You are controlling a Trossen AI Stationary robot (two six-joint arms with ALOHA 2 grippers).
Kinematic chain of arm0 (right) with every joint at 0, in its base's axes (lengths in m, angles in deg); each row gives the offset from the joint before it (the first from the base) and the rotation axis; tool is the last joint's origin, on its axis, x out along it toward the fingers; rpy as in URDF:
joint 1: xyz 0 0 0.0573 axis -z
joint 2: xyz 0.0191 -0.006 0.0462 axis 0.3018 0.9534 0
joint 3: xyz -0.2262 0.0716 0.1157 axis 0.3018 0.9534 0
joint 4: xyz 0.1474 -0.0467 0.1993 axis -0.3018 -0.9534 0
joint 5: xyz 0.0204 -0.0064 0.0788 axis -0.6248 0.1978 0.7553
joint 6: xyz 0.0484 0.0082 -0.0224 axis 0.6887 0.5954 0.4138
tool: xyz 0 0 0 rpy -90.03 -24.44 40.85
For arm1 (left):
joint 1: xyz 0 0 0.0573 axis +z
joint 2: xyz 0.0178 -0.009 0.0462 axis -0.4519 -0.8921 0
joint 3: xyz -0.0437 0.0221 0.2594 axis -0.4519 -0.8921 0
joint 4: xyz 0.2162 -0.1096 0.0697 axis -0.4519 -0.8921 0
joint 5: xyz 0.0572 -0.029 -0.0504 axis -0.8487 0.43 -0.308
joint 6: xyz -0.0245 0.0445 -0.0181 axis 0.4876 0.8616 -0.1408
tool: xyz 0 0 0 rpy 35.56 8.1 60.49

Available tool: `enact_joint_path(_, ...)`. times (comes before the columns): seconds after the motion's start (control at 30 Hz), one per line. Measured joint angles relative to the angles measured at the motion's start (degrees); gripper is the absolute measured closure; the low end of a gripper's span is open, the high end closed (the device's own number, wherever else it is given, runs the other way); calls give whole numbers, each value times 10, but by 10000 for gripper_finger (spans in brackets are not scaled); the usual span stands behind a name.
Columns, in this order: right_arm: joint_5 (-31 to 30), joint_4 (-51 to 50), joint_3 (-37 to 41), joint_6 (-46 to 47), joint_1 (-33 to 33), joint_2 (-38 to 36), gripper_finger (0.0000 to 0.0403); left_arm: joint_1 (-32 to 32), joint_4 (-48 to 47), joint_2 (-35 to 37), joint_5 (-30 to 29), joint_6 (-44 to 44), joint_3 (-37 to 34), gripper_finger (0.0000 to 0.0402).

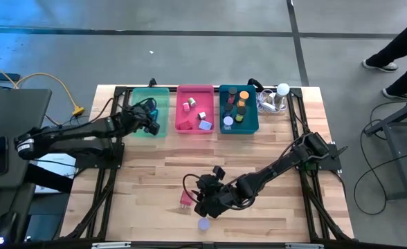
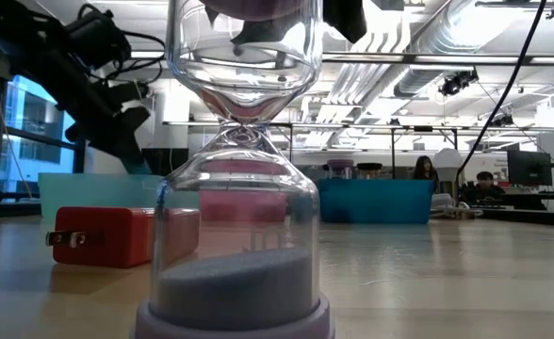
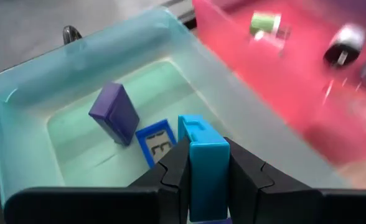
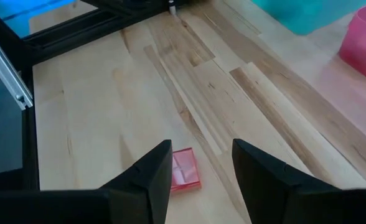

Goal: Pick & Place Office items
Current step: Put the blue digital timer into the green bin, then put the red charger adapter into the red bin

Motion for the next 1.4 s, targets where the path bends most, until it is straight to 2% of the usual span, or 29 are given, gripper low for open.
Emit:
enact_joint_path(0.13, 0, 0, 0, -5, 0, 0, 248, -4, -6, -14, -3, 46, 0, 334)
enact_joint_path(0.43, -10, 0, 0, -10, 0, 0, 248, -5, -1, -19, -73, 43, 0, 334)
enact_joint_path(0.73, -10, 0, 0, -10, 0, 0, 248, -5, -3, -19, -75, 46, 0, 332)
enact_joint_path(1.13, -10, 0, 0, -10, 0, 0, 248, -5, -8, -21, -75, 71, 0, 286)
enact_joint_path(1.4, -10, 0, 0, -10, 0, 0, 248, -11, -42, -21, -71, 90, 0, 235)
